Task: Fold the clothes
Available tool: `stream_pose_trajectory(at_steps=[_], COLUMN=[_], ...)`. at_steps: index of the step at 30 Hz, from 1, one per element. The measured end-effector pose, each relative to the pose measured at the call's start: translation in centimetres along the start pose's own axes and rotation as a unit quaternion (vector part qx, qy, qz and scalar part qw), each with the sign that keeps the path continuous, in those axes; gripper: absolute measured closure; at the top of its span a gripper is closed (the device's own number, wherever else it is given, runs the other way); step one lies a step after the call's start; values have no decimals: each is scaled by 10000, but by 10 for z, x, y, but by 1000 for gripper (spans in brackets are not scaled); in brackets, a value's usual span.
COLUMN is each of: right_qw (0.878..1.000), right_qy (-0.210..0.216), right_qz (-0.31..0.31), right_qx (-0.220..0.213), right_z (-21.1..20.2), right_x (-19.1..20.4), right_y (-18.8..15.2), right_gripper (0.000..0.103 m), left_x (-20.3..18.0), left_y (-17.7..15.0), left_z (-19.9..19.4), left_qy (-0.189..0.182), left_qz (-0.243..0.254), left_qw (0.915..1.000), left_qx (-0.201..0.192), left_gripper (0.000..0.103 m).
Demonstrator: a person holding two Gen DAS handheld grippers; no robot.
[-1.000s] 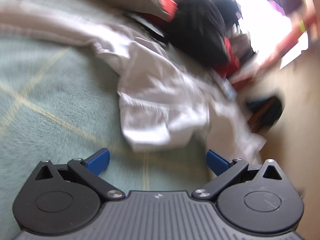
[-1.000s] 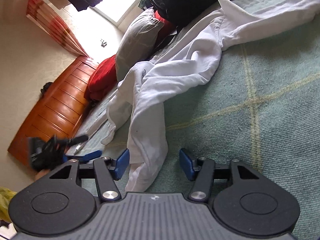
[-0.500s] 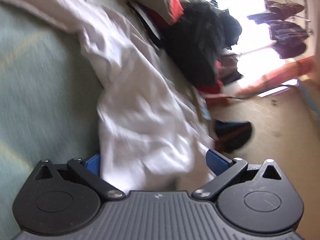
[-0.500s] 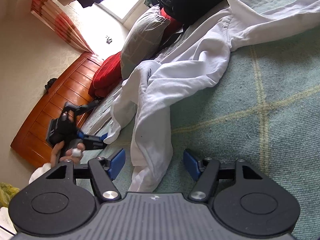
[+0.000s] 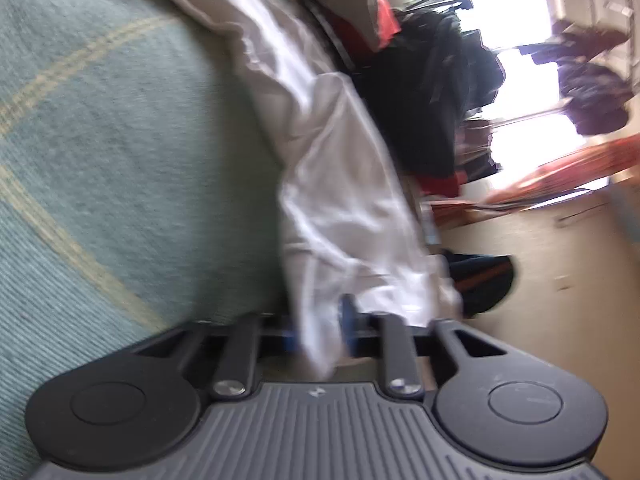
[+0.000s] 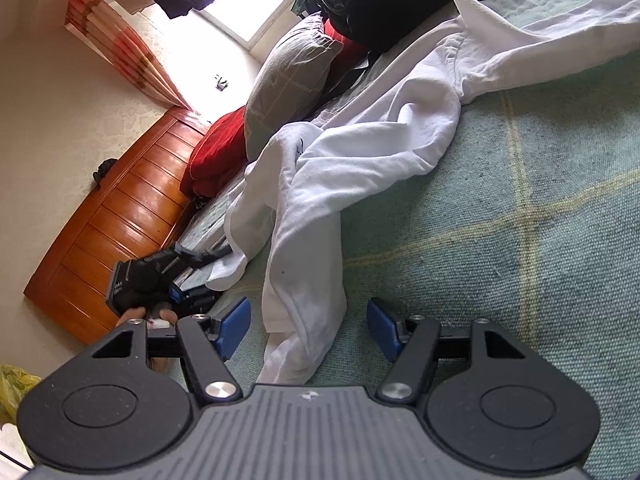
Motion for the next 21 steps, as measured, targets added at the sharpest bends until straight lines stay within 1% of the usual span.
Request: stream_pose_trajectory(at_steps=[2, 4, 6, 8, 10, 11, 13, 15, 16, 17, 18, 19, 20, 21], right_qw=[10000, 10000, 9998, 9996, 9986, 9977, 9958, 9938, 9914, 9880, 9840, 9807, 9811, 9815], right_qy=[-11, -61, -141, -218, -220, -210, -226, -323, -360, -362, -364, -376, -414, -452], right_qz=[8, 70, 154, 170, 415, 571, 822, 1055, 1258, 1498, 1737, 1899, 1868, 1837], right_qx=[-3, -24, -19, 79, 222, 297, 322, 165, 53, -62, -178, -265, -281, -297], right_z=[0, -3, -7, -10, -10, -9, -8, -7, -6, -5, -5, -4, -3, -3], right_x=[0, 2, 8, 15, 17, 18, 18, 14, 9, 2, -4, -9, -8, -7], right_y=[0, -1, -2, -5, -12, -15, -22, -27, -28, -30, -31, -32, -33, -34], right_gripper=[33, 33, 33, 33, 34, 36, 39, 47, 55, 66, 71, 80, 89, 95], left_x=[-3, -8, -9, -8, -8, -8, -7, -5, -4, -3, -2, -2, -2, -2], left_y=[2, 2, 0, 1, 0, -1, -2, -2, -2, -3, -4, -5, -5, -6], left_z=[4, 3, 2, 2, 2, 1, 0, 0, -1, -2, -3, -4, -5, -6], left_qy=[89, 214, 245, 252, 253, 242, 223, 207, 199, 198, 200, 205, 212, 220], left_qz=[60, 269, 366, 402, 438, 443, 448, 448, 451, 454, 457, 465, 474, 484], left_qw=[9999, 9993, 9989, 9987, 9985, 9985, 9985, 9985, 9985, 9985, 9985, 9985, 9984, 9983], left_qx=[-57, -108, -159, -190, -207, -210, -216, -219, -223, -225, -226, -226, -226, -226], left_gripper=[95, 95, 95, 95, 95, 95, 95, 95, 95, 95, 95, 95, 95, 95])
Point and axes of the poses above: each gripper's, at about its wrist camera, not at the fingertips, and z roughly the way its jaws point, x to its left, y to its top, the point moved 1 cm from there along z, roughly the way its jaws point, and after that the axes turned 3 degrees about -y, right-handed, at the moved point
